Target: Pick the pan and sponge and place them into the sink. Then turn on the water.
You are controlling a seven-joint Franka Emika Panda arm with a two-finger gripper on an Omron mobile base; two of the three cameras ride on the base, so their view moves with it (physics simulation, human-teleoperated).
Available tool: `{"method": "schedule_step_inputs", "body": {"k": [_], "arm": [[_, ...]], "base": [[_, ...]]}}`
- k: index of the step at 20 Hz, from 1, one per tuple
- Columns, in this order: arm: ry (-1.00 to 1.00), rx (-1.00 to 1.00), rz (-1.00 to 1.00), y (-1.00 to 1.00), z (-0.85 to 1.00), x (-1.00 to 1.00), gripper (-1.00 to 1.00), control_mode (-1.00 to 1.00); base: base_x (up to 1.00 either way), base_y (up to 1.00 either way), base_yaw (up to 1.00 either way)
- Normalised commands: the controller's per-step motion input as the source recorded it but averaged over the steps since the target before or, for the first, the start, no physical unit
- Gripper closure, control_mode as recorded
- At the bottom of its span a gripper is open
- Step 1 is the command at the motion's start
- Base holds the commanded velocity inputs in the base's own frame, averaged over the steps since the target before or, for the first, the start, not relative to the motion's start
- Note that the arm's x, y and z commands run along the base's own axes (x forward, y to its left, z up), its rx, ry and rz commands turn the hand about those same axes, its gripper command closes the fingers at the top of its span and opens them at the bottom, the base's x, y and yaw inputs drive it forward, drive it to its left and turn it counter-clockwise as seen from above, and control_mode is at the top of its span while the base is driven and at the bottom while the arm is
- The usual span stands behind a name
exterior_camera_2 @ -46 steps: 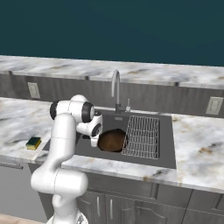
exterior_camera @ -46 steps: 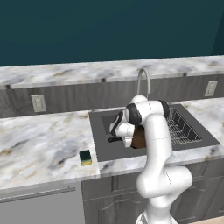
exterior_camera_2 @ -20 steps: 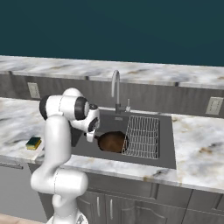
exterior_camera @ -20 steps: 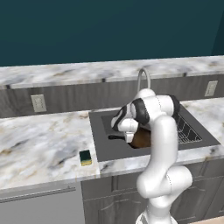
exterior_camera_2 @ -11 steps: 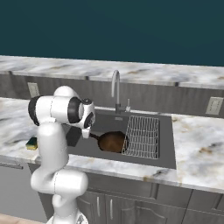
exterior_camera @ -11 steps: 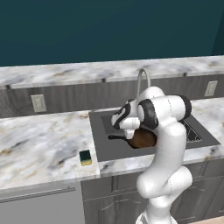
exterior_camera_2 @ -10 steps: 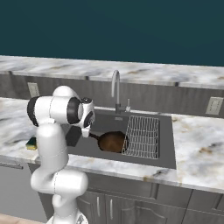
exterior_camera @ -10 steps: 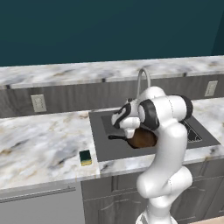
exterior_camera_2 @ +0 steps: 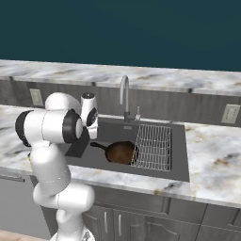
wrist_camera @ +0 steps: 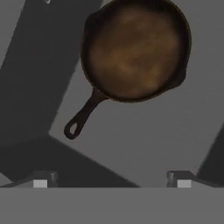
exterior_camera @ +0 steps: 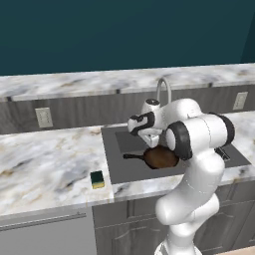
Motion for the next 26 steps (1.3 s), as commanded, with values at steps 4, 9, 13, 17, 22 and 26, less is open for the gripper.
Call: {"method": "schedule_step_inputs", "body": {"k": [4,9,13,17,22,26], "arm": [[-0.03,-0.06,0.45,0.05,0.46,-0.49,-1.0,-1.0],[-0.04,-0.04,0.4,0.19,0.29,-0.57,-1.0,-1.0],[-0.03,-0.04,0.34,0.3,0.31,-0.48,-1.0,-1.0],[-0.04,-0.06,0.31,0.35,0.38,-0.38,-1.0,-1.0],[-0.04,-0.08,0.3,0.35,0.33,-0.36,-1.0,-1.0],[-0.06,-0.07,0.29,0.36,0.15,-0.48,-1.0,-1.0]], "base": [[0.0,0.0,0.0],[0.0,0.0,0.0],[0.0,0.0,0.0],[0.0,0.0,0.0],[0.0,0.0,0.0],[0.0,0.0,0.0]]}}
